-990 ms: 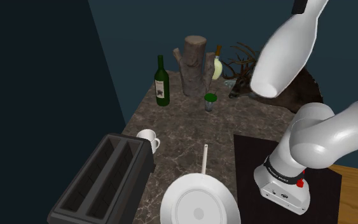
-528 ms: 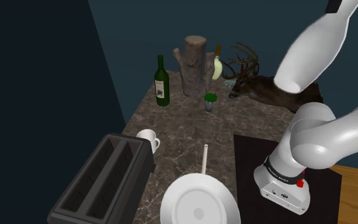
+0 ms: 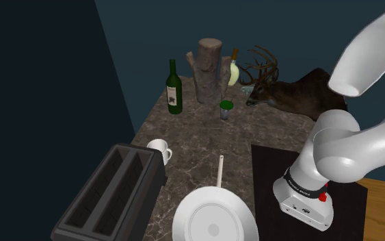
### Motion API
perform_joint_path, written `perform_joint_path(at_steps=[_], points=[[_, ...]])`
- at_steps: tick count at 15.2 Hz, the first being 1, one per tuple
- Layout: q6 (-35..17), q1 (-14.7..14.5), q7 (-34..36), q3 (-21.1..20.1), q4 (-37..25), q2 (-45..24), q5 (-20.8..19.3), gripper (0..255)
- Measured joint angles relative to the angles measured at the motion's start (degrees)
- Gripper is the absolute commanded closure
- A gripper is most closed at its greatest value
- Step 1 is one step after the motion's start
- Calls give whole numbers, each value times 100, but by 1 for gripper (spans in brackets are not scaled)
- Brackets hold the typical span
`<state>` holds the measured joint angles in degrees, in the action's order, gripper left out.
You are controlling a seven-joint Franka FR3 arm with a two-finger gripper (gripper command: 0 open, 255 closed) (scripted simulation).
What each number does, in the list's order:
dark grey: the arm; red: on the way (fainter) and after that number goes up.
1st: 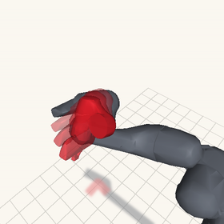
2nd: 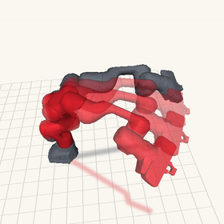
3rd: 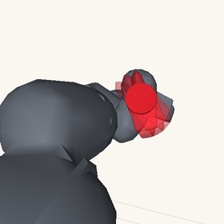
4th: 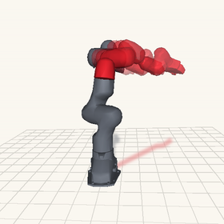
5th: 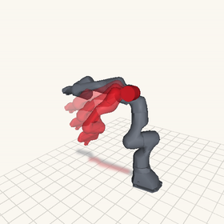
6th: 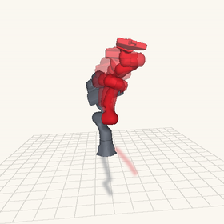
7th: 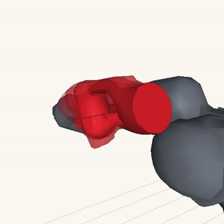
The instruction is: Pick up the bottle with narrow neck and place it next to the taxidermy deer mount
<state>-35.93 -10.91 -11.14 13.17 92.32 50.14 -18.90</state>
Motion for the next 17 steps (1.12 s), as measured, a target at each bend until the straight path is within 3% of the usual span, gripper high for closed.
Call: perform_joint_path(at_steps=[7,11,17], points=[[377,-390,-987,583,-237,441,-1245,255],[436,-288,-1913,896,-474,517,-1974,255],[467,-432,-3444,1506,-1154,472,-3314,255]])
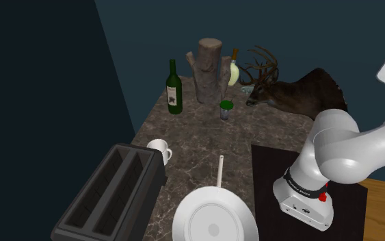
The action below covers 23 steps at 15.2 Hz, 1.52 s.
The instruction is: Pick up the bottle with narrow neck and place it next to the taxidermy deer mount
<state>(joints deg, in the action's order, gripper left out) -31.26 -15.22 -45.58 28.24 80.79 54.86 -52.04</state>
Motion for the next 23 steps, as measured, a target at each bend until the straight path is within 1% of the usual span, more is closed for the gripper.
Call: perform_joint_path(at_steps=[2,5,6,9,11,12,19,23], points=[[-28,-58,-354,153,-93,68,-355,255],[-101,-311,-1177,592,-758,-186,-1028,255],[-130,-346,-1365,683,-872,-215,-1172,255],[-290,-574,-2278,1202,-1573,-452,-1801,255],[-423,-834,-2775,1605,-2078,-650,-2111,255],[-472,-841,-2900,1677,-2120,-634,-2194,255],[-684,-457,-2337,1419,-975,112,-2017,255],[-801,-294,-2073,1351,-412,484,-1948,255]])
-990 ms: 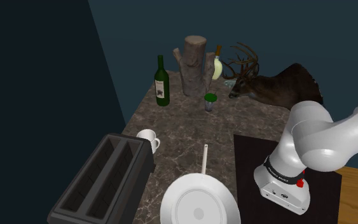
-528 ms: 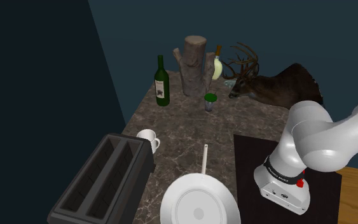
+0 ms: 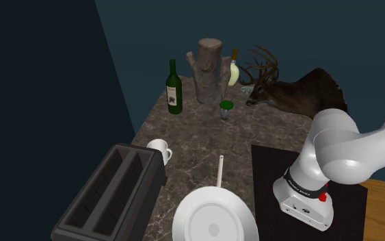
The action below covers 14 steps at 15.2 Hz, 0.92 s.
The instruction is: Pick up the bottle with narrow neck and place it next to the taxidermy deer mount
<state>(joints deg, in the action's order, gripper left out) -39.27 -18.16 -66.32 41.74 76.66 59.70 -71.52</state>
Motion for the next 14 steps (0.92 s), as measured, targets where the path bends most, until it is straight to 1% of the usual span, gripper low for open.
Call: perform_joint_path(at_steps=[4,14], points=[[-100,157,258,-57,542,350,75,255],[-392,459,717,-12,1700,1135,114,255]])
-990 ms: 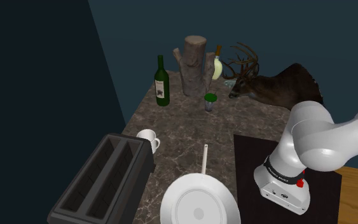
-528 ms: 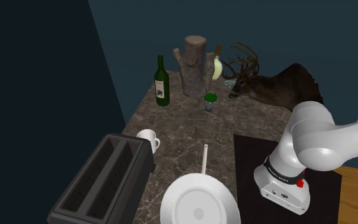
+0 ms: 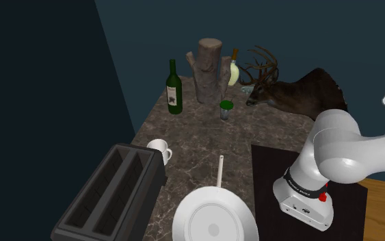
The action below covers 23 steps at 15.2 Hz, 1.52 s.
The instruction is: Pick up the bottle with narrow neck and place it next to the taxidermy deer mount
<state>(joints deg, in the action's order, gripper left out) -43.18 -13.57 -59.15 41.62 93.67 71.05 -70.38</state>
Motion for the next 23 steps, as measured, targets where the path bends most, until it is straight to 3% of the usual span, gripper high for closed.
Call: perform_joint_path(at_steps=[23], points=[[-625,634,527,522,2071,1504,-375,255]])
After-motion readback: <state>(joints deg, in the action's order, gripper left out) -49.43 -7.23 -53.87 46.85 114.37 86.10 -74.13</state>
